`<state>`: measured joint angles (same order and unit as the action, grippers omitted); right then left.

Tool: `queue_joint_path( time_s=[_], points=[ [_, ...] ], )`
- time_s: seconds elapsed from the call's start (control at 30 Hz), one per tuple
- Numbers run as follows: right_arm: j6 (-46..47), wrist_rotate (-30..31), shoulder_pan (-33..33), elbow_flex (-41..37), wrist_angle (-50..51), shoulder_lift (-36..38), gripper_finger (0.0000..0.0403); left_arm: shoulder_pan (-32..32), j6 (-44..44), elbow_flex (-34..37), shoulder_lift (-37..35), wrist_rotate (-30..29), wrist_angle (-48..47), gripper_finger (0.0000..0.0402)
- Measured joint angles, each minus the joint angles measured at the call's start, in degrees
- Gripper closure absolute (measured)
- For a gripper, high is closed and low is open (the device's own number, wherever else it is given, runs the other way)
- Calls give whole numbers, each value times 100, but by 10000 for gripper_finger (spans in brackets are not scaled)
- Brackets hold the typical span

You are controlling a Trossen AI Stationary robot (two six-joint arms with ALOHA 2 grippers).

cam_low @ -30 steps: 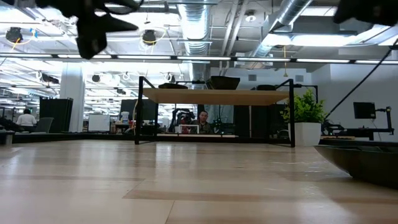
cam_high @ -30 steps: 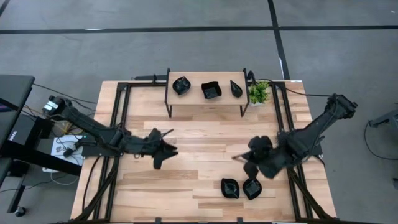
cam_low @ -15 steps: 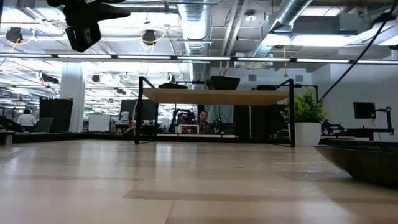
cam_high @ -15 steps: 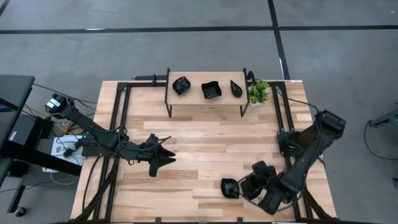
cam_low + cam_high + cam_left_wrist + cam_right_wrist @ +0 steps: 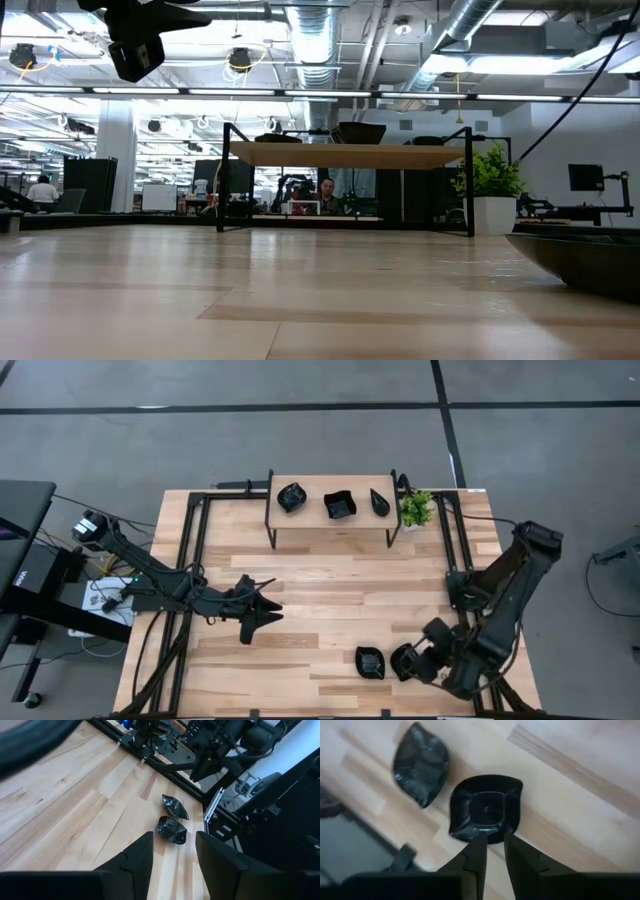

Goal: Pick & Place Mini shaped plates
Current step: Stack the black leaf shaped plate on top of the black leaf shaped plate on the shelf

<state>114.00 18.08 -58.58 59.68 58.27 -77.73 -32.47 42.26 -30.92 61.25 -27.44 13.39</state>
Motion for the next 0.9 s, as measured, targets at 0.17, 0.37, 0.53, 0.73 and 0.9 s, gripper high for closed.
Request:
queue_joint_path(
  time_s=[0.17, 0.37, 0.53, 0.73, 0.9],
  points=[
    [-1049, 298, 45, 2, 7, 150, 331, -2, 1, -2, 0, 0, 30, 253],
    [-1306, 148, 167, 2, 2, -106, 331, -2, 0, -4, 0, 1, 42, 253],
    [-1124, -430, 353, 2, 3, -375, 324, -2, -27, -4, 0, 1, 44, 253],
    [-1187, -651, 562, 2, 0, -734, 296, -2, -42, -4, 0, 2, 71, 253],
    [-1662, -890, 802, 2, 0, -1067, 279, -2, -42, -4, 0, 2, 87, 253]
  ],
)
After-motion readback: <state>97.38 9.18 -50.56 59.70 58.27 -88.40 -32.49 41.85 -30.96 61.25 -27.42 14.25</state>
